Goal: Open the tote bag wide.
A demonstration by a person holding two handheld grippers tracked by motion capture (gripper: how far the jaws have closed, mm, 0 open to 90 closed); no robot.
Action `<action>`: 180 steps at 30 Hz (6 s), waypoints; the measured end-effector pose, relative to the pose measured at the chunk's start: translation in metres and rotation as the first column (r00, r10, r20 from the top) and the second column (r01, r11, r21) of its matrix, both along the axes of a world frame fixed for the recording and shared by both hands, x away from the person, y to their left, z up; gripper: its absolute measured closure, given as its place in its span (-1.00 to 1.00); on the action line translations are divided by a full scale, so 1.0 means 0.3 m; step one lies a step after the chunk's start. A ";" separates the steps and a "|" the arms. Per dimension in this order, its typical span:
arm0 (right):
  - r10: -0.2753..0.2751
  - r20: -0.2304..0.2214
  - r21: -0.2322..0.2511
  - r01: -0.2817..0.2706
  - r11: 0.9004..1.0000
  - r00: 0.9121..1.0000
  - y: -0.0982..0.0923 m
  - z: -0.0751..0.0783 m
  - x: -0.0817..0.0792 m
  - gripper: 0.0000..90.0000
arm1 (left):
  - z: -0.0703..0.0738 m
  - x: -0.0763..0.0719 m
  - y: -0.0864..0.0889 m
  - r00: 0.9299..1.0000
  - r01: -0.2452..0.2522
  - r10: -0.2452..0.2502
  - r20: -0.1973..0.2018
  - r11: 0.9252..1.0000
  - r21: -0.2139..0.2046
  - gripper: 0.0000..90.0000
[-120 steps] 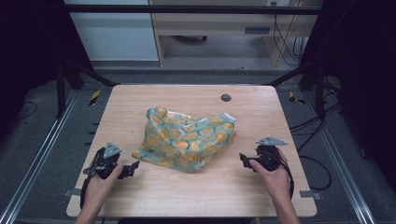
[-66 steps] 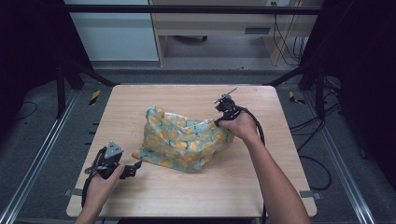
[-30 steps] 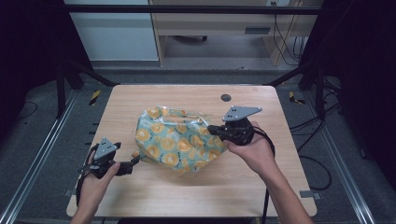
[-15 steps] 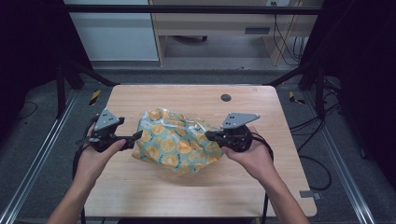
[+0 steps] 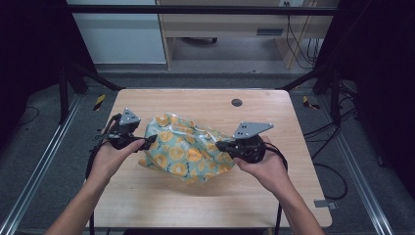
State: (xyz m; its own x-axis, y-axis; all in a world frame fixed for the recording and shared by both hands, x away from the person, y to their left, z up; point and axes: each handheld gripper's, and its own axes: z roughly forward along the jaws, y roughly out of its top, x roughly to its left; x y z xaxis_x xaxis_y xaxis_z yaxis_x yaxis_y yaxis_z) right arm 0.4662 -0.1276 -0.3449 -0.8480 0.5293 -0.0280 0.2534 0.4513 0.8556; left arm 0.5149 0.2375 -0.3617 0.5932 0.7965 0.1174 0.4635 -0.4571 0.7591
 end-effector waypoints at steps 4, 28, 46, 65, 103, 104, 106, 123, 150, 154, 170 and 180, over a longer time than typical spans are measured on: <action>0.005 -0.004 -0.002 -0.005 1.000 1.000 0.000 -0.003 0.000 0.99 | -0.012 0.010 -0.008 1.000 -0.005 0.006 -0.016 1.000 0.016 -0.46; 0.010 -0.022 0.004 -0.010 1.000 1.000 -0.005 -0.050 -0.032 0.98 | -0.122 -0.055 -0.018 0.991 0.051 -0.049 -0.124 0.999 0.015 0.66; 0.002 -0.051 0.019 -0.001 1.000 0.999 -0.050 -0.125 -0.094 0.98 | -0.192 -0.214 0.013 0.992 0.092 -0.097 -0.082 0.994 -0.066 1.00; 0.029 -0.094 -0.021 -0.032 0.999 0.995 -0.037 -0.196 -0.129 0.98 | -0.133 -0.073 0.004 1.000 0.014 -0.015 -0.012 0.998 -0.053 -0.18; -0.029 -0.128 -0.038 0.024 0.999 0.991 -0.103 -0.308 -0.159 0.99 | -0.164 -0.315 0.077 0.965 0.255 -0.263 -0.014 0.946 -0.198 0.98; -0.033 -0.131 -0.040 0.027 0.999 0.991 -0.104 -0.314 -0.157 0.99 | -0.164 -0.315 0.077 0.965 0.255 -0.263 -0.014 0.946 -0.198 0.98; -0.038 -0.137 -0.043 0.032 0.999 0.990 -0.107 -0.323 -0.154 0.99 | -0.199 -0.316 0.072 0.961 0.266 -0.275 -0.037 0.950 -0.164 0.98; -0.064 -0.184 -0.080 0.050 0.996 0.981 -0.116 -0.396 -0.127 1.00 | -0.331 -0.283 0.044 0.962 0.238 -0.245 -0.124 0.969 -0.066 0.98; -0.070 -0.194 -0.163 0.038 0.986 0.979 -0.104 -0.447 -0.150 1.00 | -0.381 -0.319 0.029 0.965 0.229 -0.227 -0.133 0.973 0.003 0.98; -0.070 -0.199 -0.171 0.036 0.985 0.978 -0.102 -0.450 -0.164 1.00 | -0.383 -0.324 0.026 0.964 0.230 -0.225 -0.139 0.973 0.016 0.98; -0.110 -0.077 -0.102 0.102 0.990 0.991 -0.136 -0.305 -0.172 0.17 | -0.390 -0.326 0.028 0.968 0.224 -0.219 -0.121 0.974 0.031 0.96; -0.149 -0.056 -0.190 0.136 0.972 0.987 -0.023 -0.279 0.021 -0.37 | -0.387 -0.328 0.029 0.971 0.221 -0.216 -0.106 0.975 0.036 0.96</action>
State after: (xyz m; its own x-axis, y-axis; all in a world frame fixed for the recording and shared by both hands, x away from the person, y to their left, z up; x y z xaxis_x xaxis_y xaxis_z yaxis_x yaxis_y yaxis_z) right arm 0.4724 -0.1344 -0.4286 -0.7677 0.6357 -0.0806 0.3823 0.5553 0.7386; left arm 0.4164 0.2461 -0.4779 0.7630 0.6412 0.0823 0.4212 -0.5897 0.6891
